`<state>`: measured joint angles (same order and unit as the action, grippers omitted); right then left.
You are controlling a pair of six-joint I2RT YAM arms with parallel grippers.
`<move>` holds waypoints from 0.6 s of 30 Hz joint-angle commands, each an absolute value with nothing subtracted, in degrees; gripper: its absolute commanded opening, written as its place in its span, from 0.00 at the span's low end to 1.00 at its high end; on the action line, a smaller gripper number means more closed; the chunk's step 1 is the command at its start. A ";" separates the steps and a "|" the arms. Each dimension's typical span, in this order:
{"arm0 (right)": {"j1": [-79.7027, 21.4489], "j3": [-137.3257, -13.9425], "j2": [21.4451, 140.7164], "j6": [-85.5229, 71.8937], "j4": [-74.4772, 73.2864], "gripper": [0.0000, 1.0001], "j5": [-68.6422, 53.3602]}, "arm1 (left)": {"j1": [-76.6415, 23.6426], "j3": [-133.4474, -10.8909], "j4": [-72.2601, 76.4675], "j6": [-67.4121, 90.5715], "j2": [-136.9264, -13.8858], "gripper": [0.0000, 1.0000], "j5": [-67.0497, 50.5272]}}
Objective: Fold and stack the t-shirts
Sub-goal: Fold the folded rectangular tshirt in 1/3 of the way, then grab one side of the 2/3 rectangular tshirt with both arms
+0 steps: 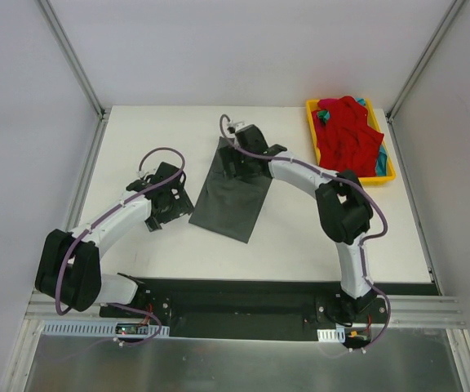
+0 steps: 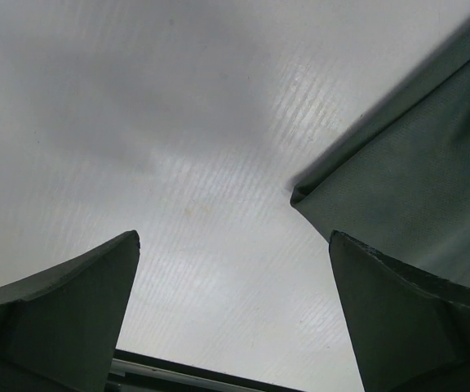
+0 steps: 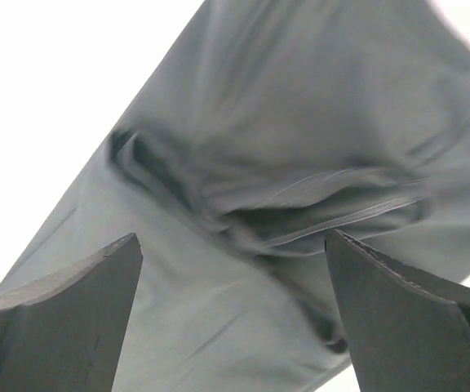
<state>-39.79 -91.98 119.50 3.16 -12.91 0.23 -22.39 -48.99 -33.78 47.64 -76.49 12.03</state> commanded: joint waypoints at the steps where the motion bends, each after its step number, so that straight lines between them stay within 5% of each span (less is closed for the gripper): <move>1: -36.39 -97.03 118.31 1.93 -16.26 0.96 6.33 | -21.80 -48.87 -34.45 48.17 -75.50 0.99 11.08; 9: -37.70 -78.09 98.64 7.64 -9.94 0.96 -5.08 | -21.71 -51.67 -33.58 47.64 -79.09 0.99 8.36; 14: -40.24 -63.39 87.73 9.49 -7.73 0.96 -20.82 | -21.71 -53.17 -30.32 47.72 -85.15 0.85 3.43; 18: -47.09 -58.28 86.31 12.74 -10.27 0.96 -14.52 | -21.71 -55.37 -29.01 47.90 -91.22 0.72 0.36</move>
